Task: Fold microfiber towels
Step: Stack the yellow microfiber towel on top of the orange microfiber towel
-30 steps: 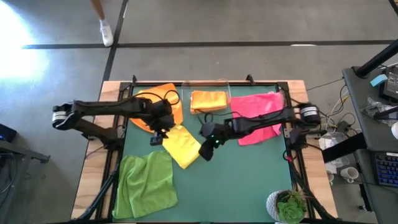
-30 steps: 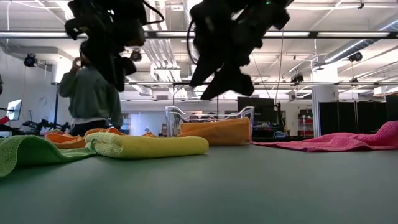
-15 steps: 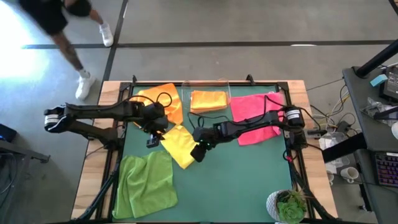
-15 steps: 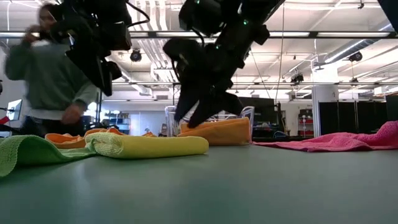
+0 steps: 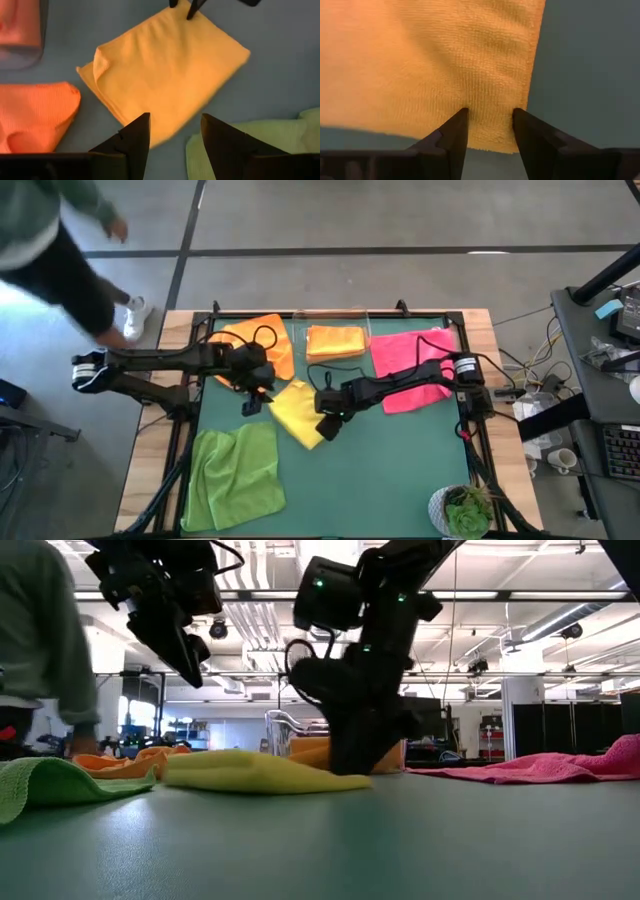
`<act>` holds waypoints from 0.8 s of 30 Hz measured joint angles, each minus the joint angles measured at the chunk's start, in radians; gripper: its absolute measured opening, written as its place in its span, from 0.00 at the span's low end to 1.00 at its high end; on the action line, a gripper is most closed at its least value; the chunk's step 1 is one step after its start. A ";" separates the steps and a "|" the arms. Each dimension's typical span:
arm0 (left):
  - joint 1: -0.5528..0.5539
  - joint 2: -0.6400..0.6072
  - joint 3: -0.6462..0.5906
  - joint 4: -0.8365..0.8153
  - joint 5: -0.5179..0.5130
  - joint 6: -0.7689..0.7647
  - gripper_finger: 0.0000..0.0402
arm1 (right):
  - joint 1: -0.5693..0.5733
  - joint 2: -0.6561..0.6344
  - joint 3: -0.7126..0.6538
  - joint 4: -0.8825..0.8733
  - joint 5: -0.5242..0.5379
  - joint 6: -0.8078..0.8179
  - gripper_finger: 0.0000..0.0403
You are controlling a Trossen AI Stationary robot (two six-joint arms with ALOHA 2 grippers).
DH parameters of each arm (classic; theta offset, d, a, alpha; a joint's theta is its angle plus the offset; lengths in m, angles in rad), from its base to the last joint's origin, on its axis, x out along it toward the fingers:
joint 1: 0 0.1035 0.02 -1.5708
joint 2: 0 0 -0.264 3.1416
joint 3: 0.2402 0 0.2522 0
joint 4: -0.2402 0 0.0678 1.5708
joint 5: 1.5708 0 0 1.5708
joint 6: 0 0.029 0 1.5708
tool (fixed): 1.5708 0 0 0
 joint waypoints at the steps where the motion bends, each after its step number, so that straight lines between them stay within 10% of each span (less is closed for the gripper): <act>1: 0.000 0.001 -0.001 0.015 0.000 0.000 0.40 | 0.000 -0.007 0.000 -0.040 0.012 -0.015 0.37; 11: -0.003 0.040 -0.013 0.168 0.000 0.000 0.40 | 0.000 -0.083 -0.002 -0.413 0.190 -0.176 0.37; 24: -0.138 0.205 -0.011 0.249 0.002 0.142 0.40 | 0.165 -0.272 -0.056 -0.212 0.184 -0.390 0.37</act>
